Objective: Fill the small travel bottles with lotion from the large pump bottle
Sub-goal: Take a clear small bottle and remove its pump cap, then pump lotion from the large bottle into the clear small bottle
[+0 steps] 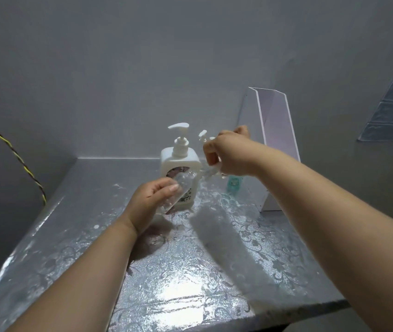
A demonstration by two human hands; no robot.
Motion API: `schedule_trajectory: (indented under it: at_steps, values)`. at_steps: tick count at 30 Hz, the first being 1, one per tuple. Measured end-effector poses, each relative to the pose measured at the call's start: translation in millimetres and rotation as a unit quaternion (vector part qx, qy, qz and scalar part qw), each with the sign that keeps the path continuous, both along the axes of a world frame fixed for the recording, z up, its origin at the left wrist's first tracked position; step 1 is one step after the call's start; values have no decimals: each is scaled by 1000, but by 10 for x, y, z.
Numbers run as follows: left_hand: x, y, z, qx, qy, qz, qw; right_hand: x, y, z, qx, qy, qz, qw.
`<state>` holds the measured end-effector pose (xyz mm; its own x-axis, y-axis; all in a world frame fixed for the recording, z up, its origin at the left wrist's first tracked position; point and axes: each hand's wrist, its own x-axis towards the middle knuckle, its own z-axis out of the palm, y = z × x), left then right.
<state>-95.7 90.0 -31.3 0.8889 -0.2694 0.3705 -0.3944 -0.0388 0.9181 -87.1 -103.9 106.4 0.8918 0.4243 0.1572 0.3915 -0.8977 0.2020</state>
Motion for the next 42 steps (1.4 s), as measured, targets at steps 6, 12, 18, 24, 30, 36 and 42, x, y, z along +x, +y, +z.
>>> schedule_trajectory:
  at_steps: [6, 12, 18, 24, 30, 36, 42]
  values:
    - [-28, 23, 50, -68, -26, 30, 997, 3, -34, -170, 7, 103, -66, 993]
    - [-57, -4, 92, -111, -64, 62, 990, -34, -16, -474, 22, 218, -88, 972]
    - [-10, 16, 72, -117, -77, 111, 984, 43, -15, -675, -20, 233, -109, 966]
    - [24, 45, 53, -96, -81, 155, 980, 68, 4, -639, -4, 258, -103, 961]
    - [39, 55, 51, -76, -78, 198, 974, 97, 17, -211, 88, 255, -111, 957]
    - [69, 83, 22, -50, -73, 232, 969, 262, 240, 180, 319, 87, -106, 938]
    - [110, 79, 38, -31, -89, 287, 953, 623, 590, 275, 493, 36, -90, 864]
